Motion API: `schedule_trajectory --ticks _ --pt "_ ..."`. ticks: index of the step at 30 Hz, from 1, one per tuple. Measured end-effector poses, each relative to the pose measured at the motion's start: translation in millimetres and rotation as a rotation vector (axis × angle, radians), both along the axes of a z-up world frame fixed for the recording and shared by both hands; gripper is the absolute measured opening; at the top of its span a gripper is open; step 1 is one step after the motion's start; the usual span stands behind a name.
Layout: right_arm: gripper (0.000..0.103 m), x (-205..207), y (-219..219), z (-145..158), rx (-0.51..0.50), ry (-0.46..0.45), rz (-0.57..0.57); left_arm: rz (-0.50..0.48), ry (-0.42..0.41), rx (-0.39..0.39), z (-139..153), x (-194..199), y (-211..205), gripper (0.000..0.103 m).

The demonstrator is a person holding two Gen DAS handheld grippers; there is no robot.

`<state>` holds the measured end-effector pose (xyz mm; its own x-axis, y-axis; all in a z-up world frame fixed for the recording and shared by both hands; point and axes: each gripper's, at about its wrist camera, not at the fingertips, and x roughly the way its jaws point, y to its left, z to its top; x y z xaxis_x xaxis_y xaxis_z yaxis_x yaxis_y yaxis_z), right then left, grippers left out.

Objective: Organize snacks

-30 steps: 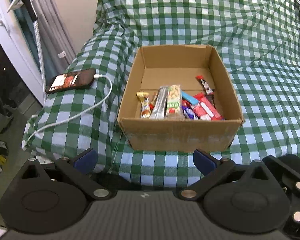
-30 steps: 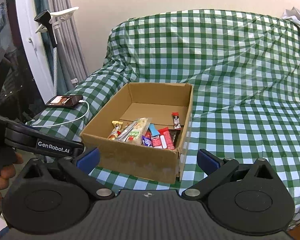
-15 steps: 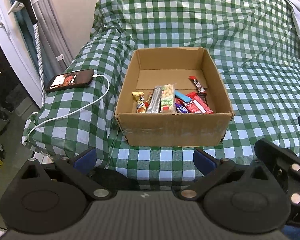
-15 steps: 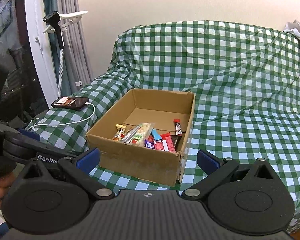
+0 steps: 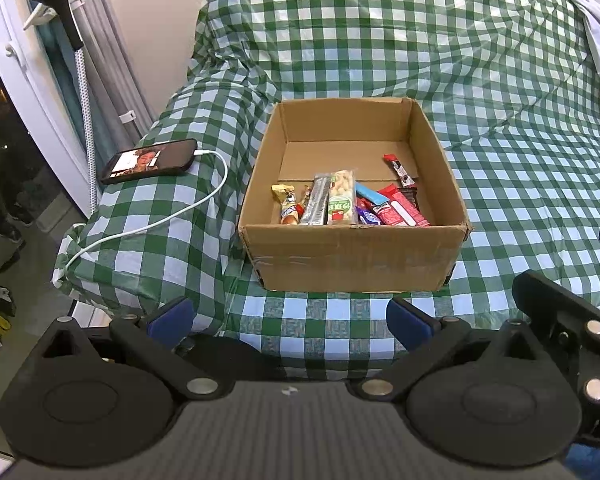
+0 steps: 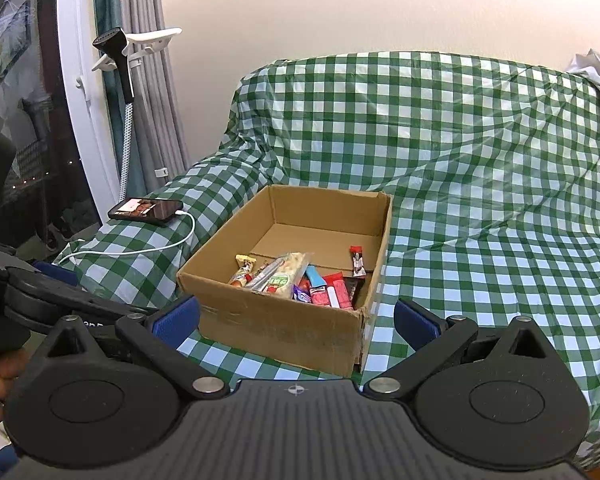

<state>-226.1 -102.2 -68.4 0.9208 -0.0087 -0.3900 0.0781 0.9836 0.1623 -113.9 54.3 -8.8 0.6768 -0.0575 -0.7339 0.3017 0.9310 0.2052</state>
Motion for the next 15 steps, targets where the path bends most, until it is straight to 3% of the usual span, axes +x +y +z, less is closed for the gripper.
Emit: schedule_trajectory --ticks 15 --pt "0.102 0.0 -2.9 0.1 0.003 0.000 0.006 -0.022 0.025 -0.022 -1.7 1.9 4.1 0.103"
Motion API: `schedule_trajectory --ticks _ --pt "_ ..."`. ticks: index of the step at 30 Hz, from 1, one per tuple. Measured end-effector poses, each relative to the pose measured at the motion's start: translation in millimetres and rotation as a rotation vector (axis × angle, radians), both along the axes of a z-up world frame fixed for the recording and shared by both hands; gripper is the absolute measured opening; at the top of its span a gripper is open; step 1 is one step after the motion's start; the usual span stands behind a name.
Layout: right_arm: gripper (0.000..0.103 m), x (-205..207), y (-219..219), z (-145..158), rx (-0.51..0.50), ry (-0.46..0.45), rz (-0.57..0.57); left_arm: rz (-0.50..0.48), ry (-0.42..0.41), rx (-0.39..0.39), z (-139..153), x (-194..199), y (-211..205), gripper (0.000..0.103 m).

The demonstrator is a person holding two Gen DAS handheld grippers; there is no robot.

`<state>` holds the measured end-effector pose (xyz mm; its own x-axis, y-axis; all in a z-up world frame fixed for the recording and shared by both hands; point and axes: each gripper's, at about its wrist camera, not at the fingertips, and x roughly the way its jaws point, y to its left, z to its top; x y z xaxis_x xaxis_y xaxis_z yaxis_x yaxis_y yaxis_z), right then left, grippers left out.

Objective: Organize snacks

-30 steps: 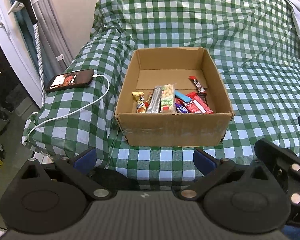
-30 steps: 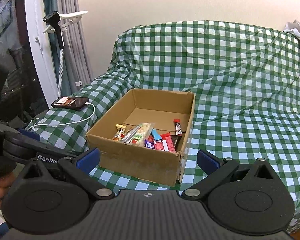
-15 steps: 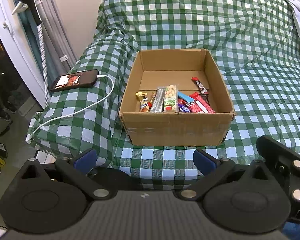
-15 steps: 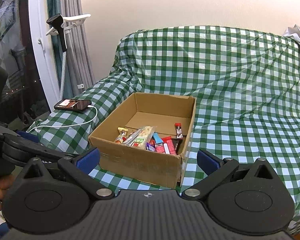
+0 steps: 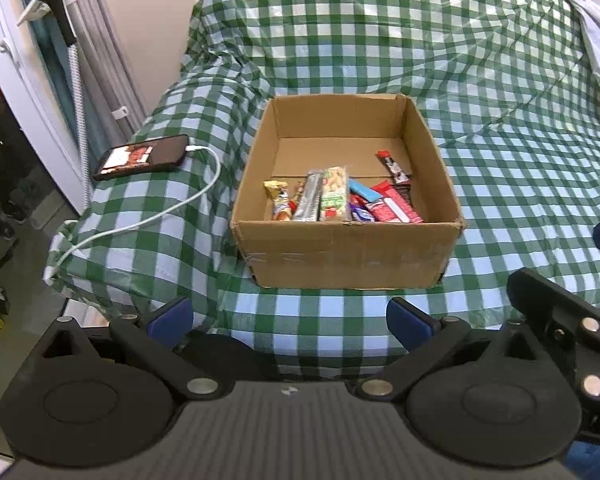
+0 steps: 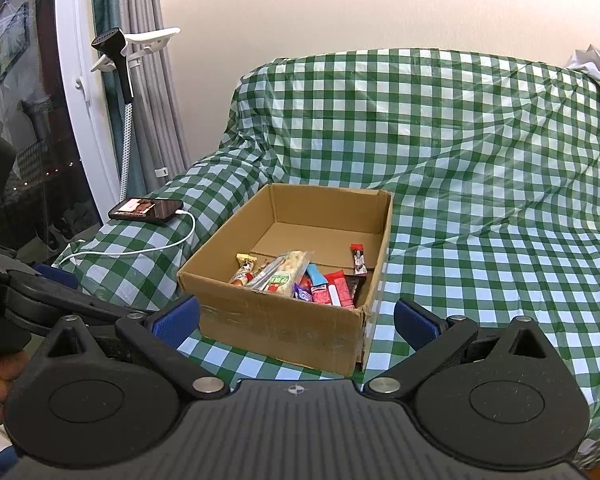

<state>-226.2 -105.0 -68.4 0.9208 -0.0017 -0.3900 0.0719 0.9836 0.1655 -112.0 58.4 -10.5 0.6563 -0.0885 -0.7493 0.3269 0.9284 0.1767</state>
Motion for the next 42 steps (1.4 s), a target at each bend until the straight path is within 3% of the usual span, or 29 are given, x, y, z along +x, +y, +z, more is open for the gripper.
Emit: schedule_trajectory --ticks 9,26,31,42 --pt "0.102 -0.4 0.3 1.7 0.017 -0.005 -0.001 0.003 -0.065 -0.009 2.8 -6.2 -2.9 0.103" --pt "0.102 1.9 1.6 0.1 0.045 -0.002 0.003 -0.003 -0.061 0.004 1.2 -5.5 -2.2 0.103" --pt "0.102 1.5 0.0 -0.2 0.047 -0.001 0.004 -0.004 -0.039 -0.032 3.3 -4.4 0.5 0.103" --pt "0.102 3.2 0.1 -4.6 0.060 0.007 0.003 0.020 -0.052 0.007 0.2 -3.0 -1.8 0.103"
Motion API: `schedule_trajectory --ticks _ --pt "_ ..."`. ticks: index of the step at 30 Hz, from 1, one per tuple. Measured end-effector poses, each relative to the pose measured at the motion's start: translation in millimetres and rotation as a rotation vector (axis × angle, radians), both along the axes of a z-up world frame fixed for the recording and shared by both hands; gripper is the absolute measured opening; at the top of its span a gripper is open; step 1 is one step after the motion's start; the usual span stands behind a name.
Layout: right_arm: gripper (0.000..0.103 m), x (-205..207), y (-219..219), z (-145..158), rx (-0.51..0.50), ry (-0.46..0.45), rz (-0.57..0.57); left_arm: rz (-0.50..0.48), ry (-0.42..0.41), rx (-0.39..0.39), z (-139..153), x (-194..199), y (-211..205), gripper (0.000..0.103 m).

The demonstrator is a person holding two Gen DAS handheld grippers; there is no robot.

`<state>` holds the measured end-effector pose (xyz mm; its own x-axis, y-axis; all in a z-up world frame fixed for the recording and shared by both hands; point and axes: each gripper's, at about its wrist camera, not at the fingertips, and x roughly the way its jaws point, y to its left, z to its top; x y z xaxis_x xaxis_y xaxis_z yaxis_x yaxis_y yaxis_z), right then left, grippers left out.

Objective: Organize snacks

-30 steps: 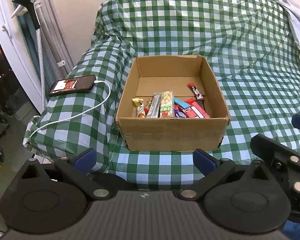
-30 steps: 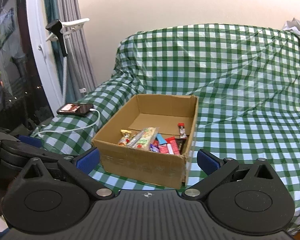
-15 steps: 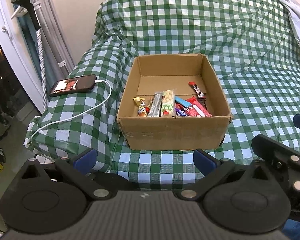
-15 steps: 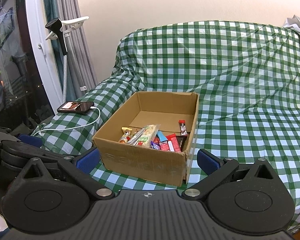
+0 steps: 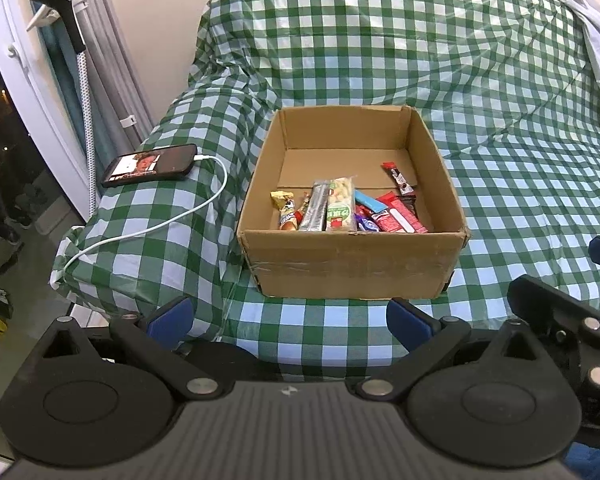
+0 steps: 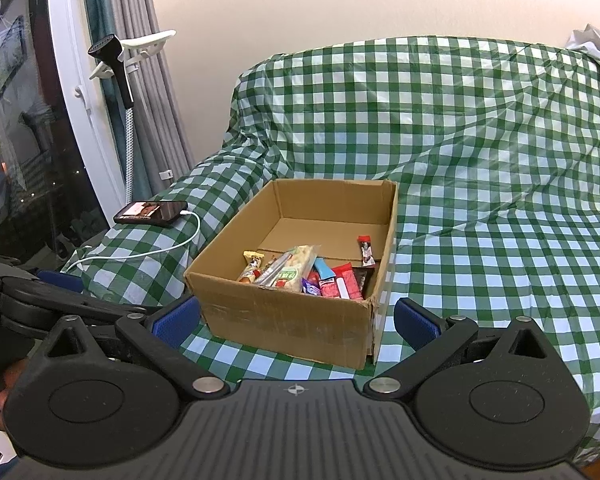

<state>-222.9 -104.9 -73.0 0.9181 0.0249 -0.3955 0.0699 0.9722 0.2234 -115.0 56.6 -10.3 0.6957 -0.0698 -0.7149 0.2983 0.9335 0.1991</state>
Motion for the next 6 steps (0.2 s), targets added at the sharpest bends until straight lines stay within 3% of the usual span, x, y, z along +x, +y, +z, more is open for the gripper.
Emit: schedule_trajectory --ticks 6 --pt "0.102 0.3 0.6 -0.1 0.001 -0.001 0.002 0.027 0.002 0.011 -1.6 1.9 -0.1 0.103"
